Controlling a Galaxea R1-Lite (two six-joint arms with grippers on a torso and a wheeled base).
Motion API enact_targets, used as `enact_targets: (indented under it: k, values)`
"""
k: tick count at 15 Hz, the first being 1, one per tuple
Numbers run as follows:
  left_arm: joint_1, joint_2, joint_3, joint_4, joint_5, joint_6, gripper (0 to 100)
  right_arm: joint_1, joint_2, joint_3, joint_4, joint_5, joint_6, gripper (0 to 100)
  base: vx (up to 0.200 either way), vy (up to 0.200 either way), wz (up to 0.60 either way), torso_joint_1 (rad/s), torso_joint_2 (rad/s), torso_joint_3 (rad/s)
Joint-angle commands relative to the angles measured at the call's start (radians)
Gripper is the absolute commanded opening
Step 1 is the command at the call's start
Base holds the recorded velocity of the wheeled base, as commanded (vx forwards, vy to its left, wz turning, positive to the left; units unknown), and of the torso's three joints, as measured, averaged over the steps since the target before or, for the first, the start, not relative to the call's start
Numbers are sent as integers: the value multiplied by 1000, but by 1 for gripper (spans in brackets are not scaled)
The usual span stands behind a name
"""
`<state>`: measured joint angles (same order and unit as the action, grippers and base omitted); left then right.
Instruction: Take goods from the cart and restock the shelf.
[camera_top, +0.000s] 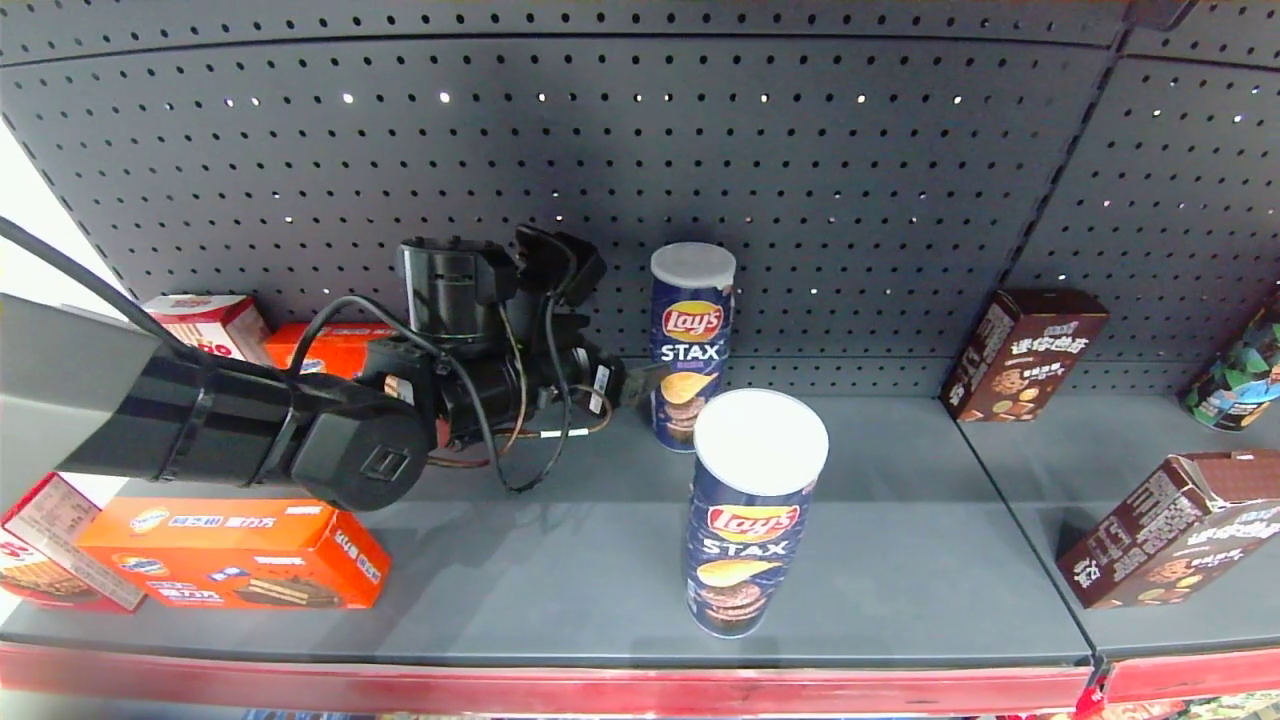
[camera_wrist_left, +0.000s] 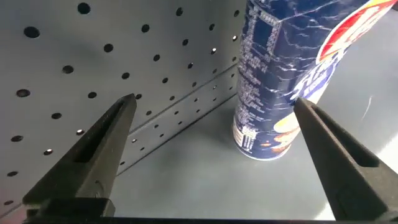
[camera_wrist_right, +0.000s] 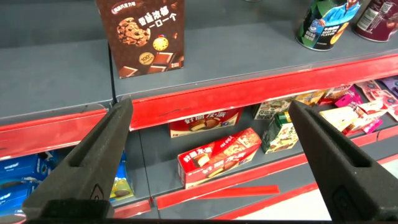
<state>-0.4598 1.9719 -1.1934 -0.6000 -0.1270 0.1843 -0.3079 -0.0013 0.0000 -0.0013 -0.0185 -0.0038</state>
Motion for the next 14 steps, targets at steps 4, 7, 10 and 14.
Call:
enact_targets:
  k: [4,7,10,14]
  values:
    - [0,-73,98,-9,30,4,100,0,1,0,0,0,-1,100,0,0,0,0,0,0]
    - [-2,-111,152,-12,106,7,100,0,1,0,0,0,-1,100,0,0,0,0,0,0]
    - [0,-107,147,-41,155,15,100,1,1,0,0,0,-1,100,0,0,0,0,0,0]
    - [1,-48,126,-41,178,15,100,0,1,0,0,0,-1,100,0,0,0,0,0,0]
